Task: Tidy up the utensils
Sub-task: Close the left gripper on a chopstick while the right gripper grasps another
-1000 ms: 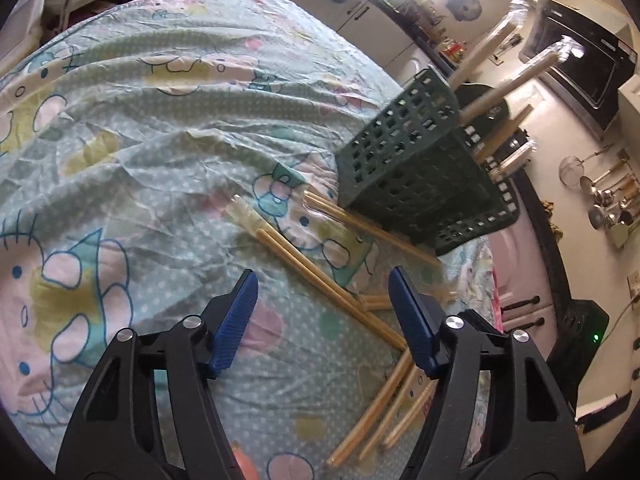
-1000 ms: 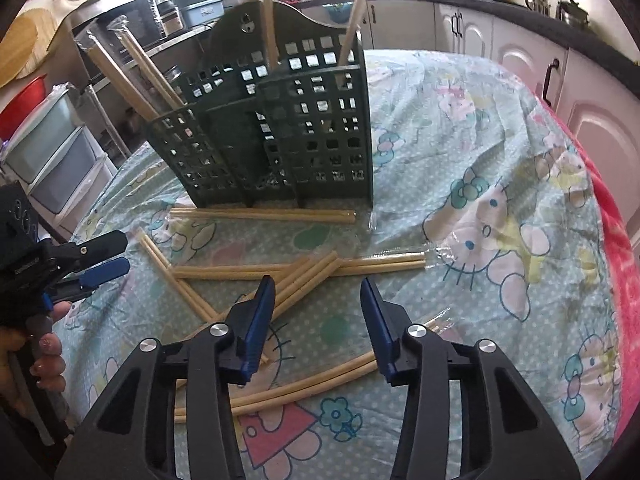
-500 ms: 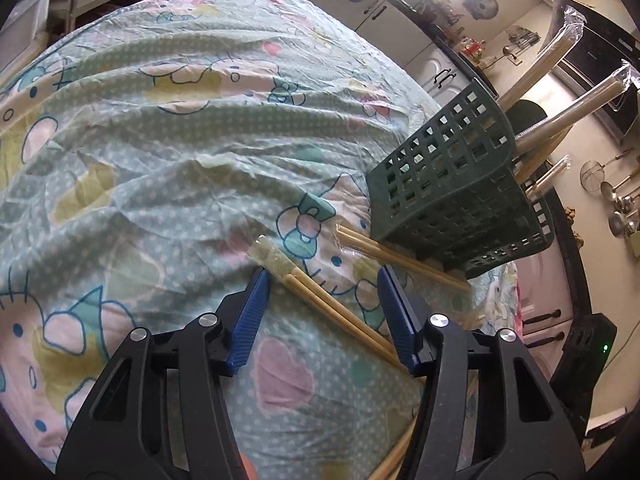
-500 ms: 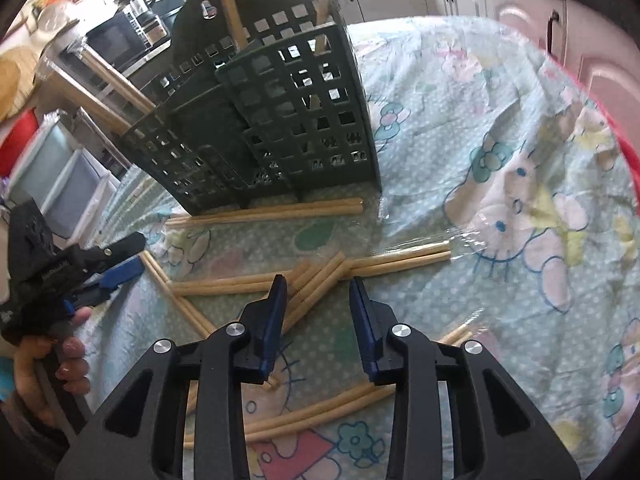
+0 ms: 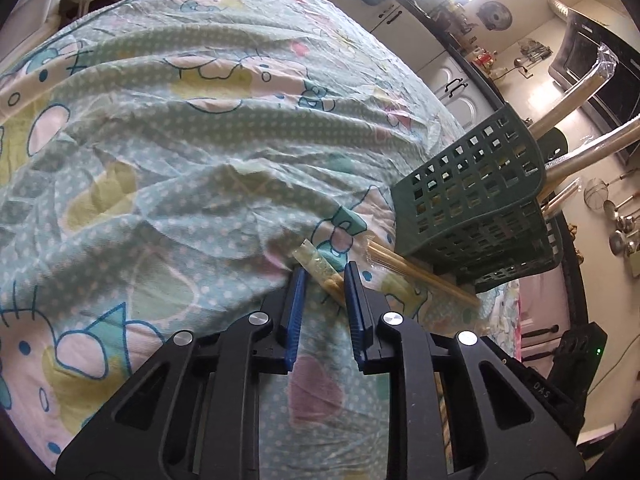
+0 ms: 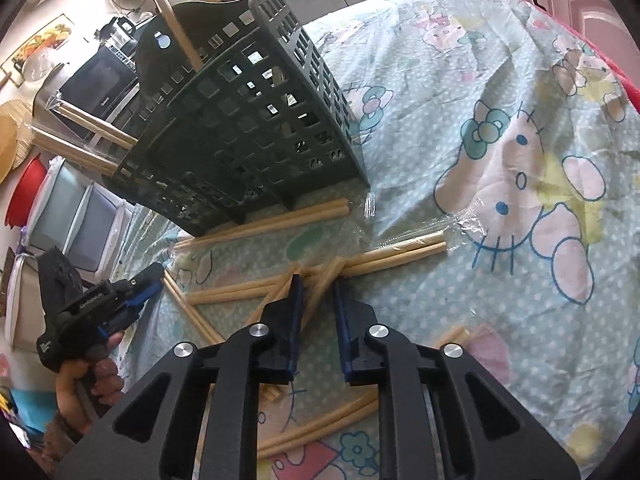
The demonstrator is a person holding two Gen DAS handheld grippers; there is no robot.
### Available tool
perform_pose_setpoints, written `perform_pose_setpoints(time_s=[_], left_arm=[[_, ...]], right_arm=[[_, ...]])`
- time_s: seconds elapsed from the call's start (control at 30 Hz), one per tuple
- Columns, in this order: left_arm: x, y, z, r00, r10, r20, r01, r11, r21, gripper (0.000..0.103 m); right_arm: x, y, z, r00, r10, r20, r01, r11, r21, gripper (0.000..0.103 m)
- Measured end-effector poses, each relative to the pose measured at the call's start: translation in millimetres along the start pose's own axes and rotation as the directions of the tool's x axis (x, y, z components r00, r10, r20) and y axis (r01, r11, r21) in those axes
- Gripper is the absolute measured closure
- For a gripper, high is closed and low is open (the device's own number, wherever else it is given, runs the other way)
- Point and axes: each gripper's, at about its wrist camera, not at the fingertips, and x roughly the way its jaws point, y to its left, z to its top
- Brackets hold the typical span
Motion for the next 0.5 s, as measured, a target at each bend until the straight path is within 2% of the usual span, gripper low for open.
perform_pose_setpoints(time_s=[0.23,0.33,0.5], left_arm=[[4.1,-3.2,4.5,1.0,-0.009,0.002,0.009,1.0,-0.017,0.082],[6.4,-4.5,6.5,1.0,0.024,0.008,-0.024,1.0,0.009,0.089],[6.6,-2.9,10.5,1.0,0.015,0.003,-0.015,1.0,0.018,0.094]], right_arm=[[-8.6,0.3,-4.2,1.0,-0.001,0.022,0.002,1.0,-0.004,0.091],[-15.7,5.1,-5.4,0.999,0.0,0.038,0.001,1.0,-0.024,0.091],[-26.6,14.1,-6.9,0.998,-0.001,0.064,0.005,0.998,-0.062,0.092]])
